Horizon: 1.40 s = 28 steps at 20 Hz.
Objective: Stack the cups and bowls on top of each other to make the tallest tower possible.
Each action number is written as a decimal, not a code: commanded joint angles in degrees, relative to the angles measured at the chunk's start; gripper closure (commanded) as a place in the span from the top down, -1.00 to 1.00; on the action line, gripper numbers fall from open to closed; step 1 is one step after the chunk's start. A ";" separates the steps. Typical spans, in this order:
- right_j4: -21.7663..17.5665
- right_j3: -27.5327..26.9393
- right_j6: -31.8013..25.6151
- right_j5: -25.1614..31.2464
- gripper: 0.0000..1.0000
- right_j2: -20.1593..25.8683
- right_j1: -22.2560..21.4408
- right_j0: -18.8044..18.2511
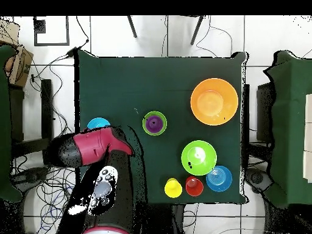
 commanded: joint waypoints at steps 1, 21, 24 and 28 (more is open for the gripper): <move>1.29 -5.26 10.24 -7.79 1.00 -0.06 9.34 0.68; 9.12 -5.70 12.08 -6.81 1.00 -4.39 11.28 7.91; 10.70 -7.33 12.17 -6.84 1.00 -5.55 13.04 9.24; 12.25 -8.75 11.74 -7.50 1.00 -6.99 15.11 10.37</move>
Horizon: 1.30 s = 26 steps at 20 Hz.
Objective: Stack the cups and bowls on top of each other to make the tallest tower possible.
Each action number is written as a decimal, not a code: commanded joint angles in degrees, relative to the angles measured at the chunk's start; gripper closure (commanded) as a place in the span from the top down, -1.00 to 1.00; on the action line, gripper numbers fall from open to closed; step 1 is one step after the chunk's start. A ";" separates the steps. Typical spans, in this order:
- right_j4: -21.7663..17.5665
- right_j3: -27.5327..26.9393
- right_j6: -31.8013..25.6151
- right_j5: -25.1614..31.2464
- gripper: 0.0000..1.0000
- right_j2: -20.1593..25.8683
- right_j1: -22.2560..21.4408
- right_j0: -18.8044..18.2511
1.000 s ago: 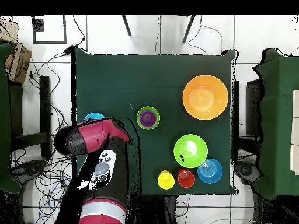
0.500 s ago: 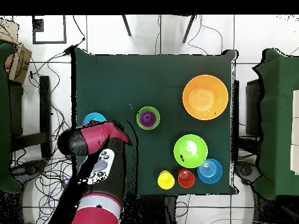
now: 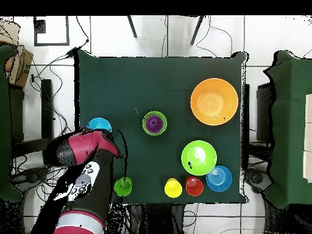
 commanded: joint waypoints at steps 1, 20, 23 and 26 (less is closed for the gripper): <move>4.01 -4.68 11.36 1.19 1.00 0.26 4.68 1.71; -4.97 -1.53 -1.06 -6.63 1.00 3.18 6.69 -9.26; -4.71 -1.58 0.68 -6.26 1.00 2.74 6.77 -7.91; -4.23 -1.50 1.98 -5.82 1.00 2.65 6.64 -6.75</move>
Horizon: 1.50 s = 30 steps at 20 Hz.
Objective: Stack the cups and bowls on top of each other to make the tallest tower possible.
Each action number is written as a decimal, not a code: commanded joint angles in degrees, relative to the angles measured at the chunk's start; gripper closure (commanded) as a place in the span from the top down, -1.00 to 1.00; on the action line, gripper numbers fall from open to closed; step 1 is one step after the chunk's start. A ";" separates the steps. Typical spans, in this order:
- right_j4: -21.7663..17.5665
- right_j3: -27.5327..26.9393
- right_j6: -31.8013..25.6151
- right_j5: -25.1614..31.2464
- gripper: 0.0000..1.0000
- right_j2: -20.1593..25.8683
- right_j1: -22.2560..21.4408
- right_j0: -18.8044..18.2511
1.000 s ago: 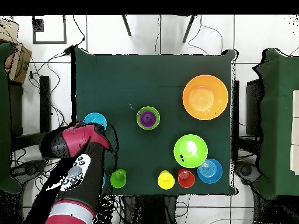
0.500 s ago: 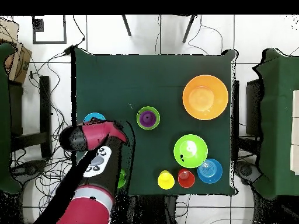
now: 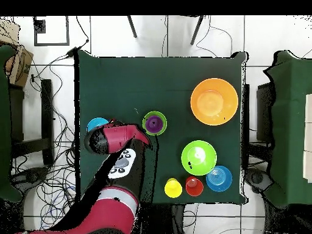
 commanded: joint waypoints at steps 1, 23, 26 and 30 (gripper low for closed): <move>-2.93 0.55 2.10 -1.11 1.00 4.34 0.79 1.74; -4.46 14.50 -2.82 -6.77 1.00 29.56 -5.44 -14.50; -6.25 13.61 -1.57 -9.33 1.00 28.97 -3.54 -14.03; -8.17 14.66 -2.14 -6.27 1.00 26.57 -5.48 -12.28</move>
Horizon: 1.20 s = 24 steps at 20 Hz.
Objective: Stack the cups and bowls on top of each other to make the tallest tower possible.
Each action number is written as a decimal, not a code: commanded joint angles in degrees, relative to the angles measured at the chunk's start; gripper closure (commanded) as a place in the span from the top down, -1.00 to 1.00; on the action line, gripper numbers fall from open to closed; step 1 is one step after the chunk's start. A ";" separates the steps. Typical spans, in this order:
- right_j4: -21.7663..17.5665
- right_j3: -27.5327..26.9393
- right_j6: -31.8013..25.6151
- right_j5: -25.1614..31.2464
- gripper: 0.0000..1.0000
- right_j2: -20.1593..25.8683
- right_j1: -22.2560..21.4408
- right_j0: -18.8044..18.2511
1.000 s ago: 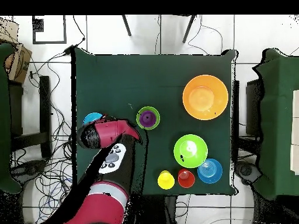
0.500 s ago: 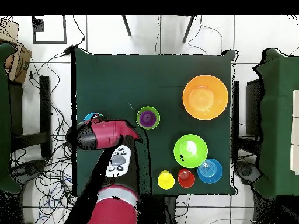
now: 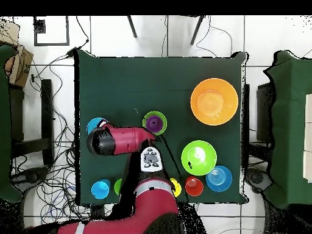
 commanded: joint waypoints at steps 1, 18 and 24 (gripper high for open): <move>-7.58 5.52 -2.13 -1.29 1.00 6.10 0.34 2.32; -10.47 10.37 8.26 -9.42 1.00 -9.32 -0.47 21.60; -7.60 7.40 8.99 -17.37 1.00 -12.28 6.84 24.22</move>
